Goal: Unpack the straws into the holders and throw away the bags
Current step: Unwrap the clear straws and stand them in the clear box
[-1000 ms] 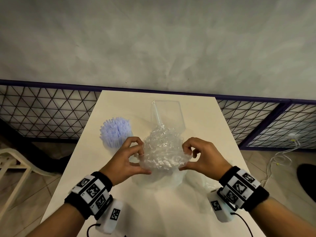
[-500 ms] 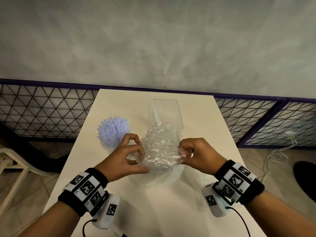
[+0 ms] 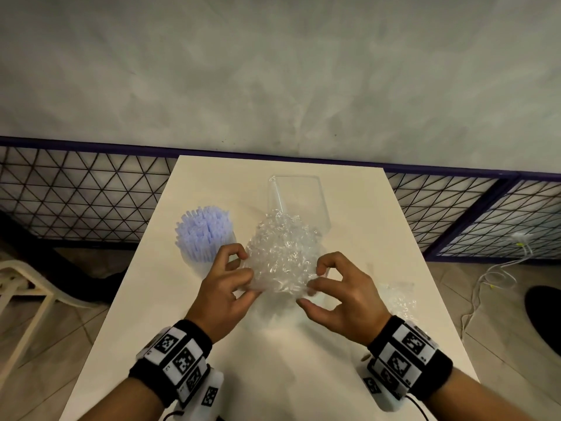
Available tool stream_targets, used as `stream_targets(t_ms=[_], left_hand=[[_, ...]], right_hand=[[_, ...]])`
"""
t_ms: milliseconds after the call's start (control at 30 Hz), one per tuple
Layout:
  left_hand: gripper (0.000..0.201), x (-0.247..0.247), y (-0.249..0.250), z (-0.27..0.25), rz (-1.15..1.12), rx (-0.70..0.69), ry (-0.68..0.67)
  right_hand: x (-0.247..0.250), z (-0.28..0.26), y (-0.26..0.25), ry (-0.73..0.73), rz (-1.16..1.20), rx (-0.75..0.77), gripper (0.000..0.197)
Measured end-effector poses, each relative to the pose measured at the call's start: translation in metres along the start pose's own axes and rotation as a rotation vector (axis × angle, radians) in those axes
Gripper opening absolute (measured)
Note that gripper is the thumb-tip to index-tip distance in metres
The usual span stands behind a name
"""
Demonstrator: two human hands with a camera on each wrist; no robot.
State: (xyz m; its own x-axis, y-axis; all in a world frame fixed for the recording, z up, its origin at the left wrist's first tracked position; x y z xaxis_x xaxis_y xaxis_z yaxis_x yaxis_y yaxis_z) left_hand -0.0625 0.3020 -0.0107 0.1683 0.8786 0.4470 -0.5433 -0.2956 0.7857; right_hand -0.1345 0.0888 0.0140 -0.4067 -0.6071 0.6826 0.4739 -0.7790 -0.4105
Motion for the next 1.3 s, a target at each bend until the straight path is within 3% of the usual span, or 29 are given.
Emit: stream_targets(t_ms=[167,367,467,500,567,667,767,867,1100,1200,1300], left_hand=[[0.025,-0.001,-0.005,-0.005,0.042,-0.031,-0.001],[0.033,-0.001,-0.021,-0.008,0.091,-0.075,-0.034],[0.031,-0.001,-0.030,-0.012,0.099,0.006,-0.040],[0.035,0.001,-0.033,-0.013,0.081,0.071,-0.028],[0.064,0.002,-0.034,-0.012,0.007,0.182,-0.011],[0.103,-0.004,-0.035,-0.010,-0.109,0.304,-0.133],[0.118,-0.016,-0.043,-0.013,-0.067,0.377,-0.308],[0.117,-0.024,-0.046,-0.022,-0.101,0.444,-0.409],[0.102,-0.035,-0.058,-0.037,-0.338,0.620,-0.360],[0.109,-0.029,-0.063,-0.032,-0.307,0.619,-0.290],[0.113,-0.022,-0.066,-0.035,-0.331,0.593,-0.324]], right_hand=[[-0.013,-0.012,0.000,0.014,-0.100,0.082,0.020],[-0.023,-0.016,0.002,-0.066,-0.218,0.163,0.021],[-0.026,-0.025,0.007,-0.126,-0.173,0.168,0.013],[-0.024,-0.028,0.007,-0.139,-0.105,0.115,0.021],[-0.017,-0.029,0.008,-0.085,0.102,-0.092,0.035],[-0.010,-0.019,0.011,0.048,0.306,-0.423,0.067],[-0.017,-0.010,0.017,-0.161,0.361,-0.622,0.104],[-0.031,-0.017,0.026,-0.410,0.457,-0.702,0.116],[-0.052,-0.029,0.037,-0.576,0.360,-0.883,0.090],[-0.056,-0.027,0.039,-0.546,0.380,-0.954,0.049],[-0.064,-0.027,0.032,-0.557,0.381,-0.931,0.059]])
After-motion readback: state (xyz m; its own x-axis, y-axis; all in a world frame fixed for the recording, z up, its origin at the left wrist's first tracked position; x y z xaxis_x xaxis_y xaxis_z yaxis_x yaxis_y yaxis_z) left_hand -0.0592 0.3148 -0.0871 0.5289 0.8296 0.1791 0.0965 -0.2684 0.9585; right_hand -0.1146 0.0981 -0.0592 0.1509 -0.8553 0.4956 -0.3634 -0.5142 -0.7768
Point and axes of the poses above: each hand's wrist, its own z-axis towards the middle knuckle, its own x-axis out of the back of the hand, y = z × x, the point moved 4 cm from there along z, towards the middle knuckle, and after that the axes turned 3 degrees about y, right-handed, at the moved point
